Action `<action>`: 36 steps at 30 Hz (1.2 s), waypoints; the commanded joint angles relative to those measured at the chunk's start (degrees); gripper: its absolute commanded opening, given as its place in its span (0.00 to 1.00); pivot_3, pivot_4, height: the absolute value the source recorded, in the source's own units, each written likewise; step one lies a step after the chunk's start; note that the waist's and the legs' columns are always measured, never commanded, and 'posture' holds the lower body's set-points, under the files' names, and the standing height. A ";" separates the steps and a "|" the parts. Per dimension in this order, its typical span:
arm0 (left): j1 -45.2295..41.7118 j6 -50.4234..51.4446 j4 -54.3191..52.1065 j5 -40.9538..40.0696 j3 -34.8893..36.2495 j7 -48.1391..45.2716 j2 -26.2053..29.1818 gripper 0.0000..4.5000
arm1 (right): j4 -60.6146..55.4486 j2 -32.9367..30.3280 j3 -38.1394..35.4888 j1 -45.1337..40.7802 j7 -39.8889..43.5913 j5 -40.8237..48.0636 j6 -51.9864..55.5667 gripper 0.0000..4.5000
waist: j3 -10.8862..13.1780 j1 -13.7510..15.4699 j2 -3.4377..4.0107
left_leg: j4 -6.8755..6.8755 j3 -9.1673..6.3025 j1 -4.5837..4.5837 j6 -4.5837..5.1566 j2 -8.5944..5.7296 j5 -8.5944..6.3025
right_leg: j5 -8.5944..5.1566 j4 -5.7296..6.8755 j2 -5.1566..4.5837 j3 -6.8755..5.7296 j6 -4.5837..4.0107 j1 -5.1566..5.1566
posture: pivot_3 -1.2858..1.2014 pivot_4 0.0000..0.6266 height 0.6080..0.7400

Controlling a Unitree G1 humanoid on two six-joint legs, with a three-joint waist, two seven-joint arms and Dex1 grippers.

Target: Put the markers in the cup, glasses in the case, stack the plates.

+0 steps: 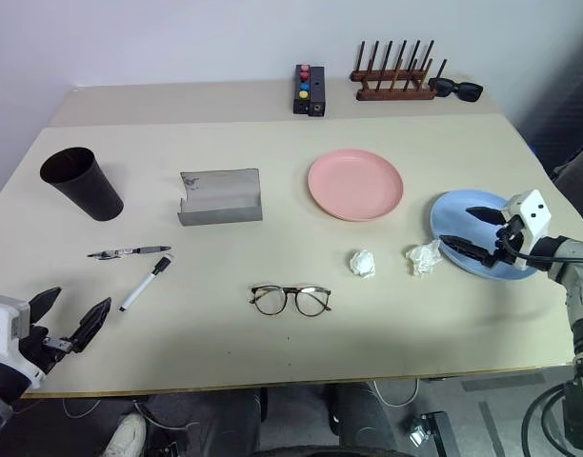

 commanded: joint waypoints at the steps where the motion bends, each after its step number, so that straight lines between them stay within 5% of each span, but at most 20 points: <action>1: 0.08 -1.03 -1.01 0.48 1.97 0.50 0.18 0.99 | 1.64 -0.19 -0.10 -2.36 0.28 -0.36 -2.28 1.00 | 0.00 -0.04 0.00 | 0.00 0.00 0.00 0.00 0.00 0.00 | 0.00 0.00 0.00 0.00 0.00 0.00 | 0.52 0.24 0.95; 17: -2.66 1.31 -1.37 -0.48 -1.28 -0.57 2.76 0.99 | -6.49 4.09 1.10 -1.32 0.28 0.64 -2.13 1.00 | -0.01 -0.01 0.01 | 0.01 0.01 0.07 0.00 0.00 0.00 | 0.00 0.05 0.01 0.02 0.00 0.05 | 0.52 0.24 0.95; 27: -11.58 7.35 4.83 4.06 -9.32 -5.77 14.94 0.99 | -37.80 8.31 3.45 7.57 -4.90 5.47 11.75 1.00 | -0.02 0.16 0.03 | 0.02 -0.04 0.10 0.00 0.00 0.01 | 0.00 0.14 0.04 0.02 0.01 0.06 | 0.52 0.24 0.95; 30: -17.86 11.91 5.88 6.35 -16.48 -5.77 18.40 0.99 | -46.73 11.02 6.44 8.73 -7.58 7.23 17.07 1.00 | -0.01 0.13 0.03 | 0.00 -0.04 0.10 0.00 0.00 0.01 | 0.00 0.13 0.04 0.02 0.01 0.04 | 0.52 0.24 0.95; 36: -24.16 21.47 6.22 8.87 -22.96 -4.07 22.14 0.99 | -55.65 14.95 10.15 9.30 -12.20 8.58 23.53 1.00 | -0.01 -0.03 0.03 | -0.03 -0.09 0.09 0.01 0.02 0.01 | 0.01 0.16 0.12 0.04 0.03 0.00 | 0.52 0.24 0.95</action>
